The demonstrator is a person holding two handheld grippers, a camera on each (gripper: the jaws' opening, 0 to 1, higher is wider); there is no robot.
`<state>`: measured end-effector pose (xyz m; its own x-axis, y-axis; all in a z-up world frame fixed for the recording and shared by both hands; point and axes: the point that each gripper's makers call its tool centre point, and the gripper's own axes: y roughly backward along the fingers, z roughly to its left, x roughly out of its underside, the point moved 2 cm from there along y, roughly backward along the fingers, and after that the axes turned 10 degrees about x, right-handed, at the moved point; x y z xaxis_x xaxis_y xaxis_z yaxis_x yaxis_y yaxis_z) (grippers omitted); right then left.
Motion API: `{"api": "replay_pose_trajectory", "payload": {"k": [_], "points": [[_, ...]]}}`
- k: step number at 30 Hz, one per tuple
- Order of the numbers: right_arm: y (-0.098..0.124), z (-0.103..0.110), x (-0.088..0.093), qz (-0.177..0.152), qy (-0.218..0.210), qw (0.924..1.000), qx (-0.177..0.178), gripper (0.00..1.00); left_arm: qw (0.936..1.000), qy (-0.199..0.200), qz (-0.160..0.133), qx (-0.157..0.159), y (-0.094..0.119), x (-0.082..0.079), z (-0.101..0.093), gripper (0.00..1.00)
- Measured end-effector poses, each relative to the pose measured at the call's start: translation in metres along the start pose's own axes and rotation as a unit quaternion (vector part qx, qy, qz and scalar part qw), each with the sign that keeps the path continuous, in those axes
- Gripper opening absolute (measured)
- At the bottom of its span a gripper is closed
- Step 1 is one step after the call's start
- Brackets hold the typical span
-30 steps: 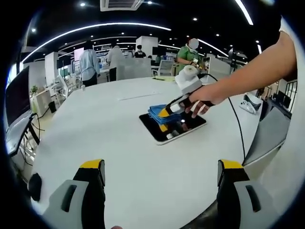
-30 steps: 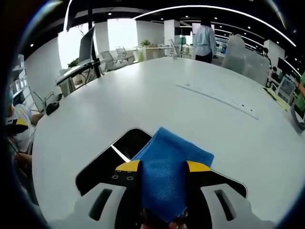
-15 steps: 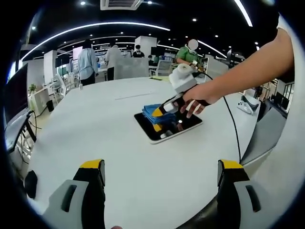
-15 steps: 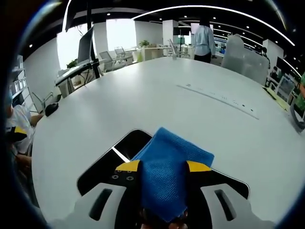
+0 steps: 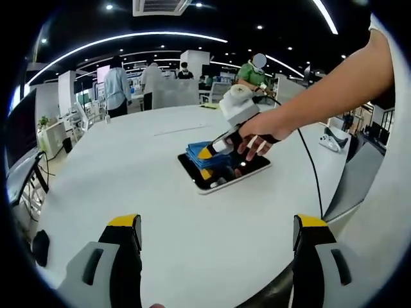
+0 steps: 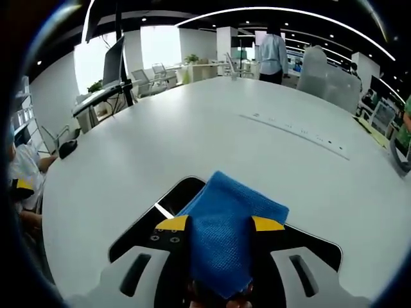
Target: Wipe the mirror surface with the cleaning cloth until all visible marks leave the cleaned area.
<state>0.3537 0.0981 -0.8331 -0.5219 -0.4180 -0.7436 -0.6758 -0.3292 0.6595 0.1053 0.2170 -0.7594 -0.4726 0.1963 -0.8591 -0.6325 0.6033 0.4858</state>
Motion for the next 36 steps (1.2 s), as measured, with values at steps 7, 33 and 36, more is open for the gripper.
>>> {"api": "replay_pose_trajectory", "payload": {"k": [7,33,36], "points": [[0.000,0.003,-0.001,-0.002,-0.004,1.0000,0.004,0.34,0.9999,0.007,0.006,0.005,-0.003,0.007,-0.004,0.99],[-0.008,0.019,-0.011,0.003,-0.013,0.9998,0.013,0.34,0.9999,0.007,0.001,0.015,-0.002,0.003,-0.004,0.99],[-0.009,0.020,-0.012,0.004,-0.014,0.9998,0.015,0.34,0.9999,0.005,0.001,0.017,0.000,0.003,-0.003,0.99]]}}
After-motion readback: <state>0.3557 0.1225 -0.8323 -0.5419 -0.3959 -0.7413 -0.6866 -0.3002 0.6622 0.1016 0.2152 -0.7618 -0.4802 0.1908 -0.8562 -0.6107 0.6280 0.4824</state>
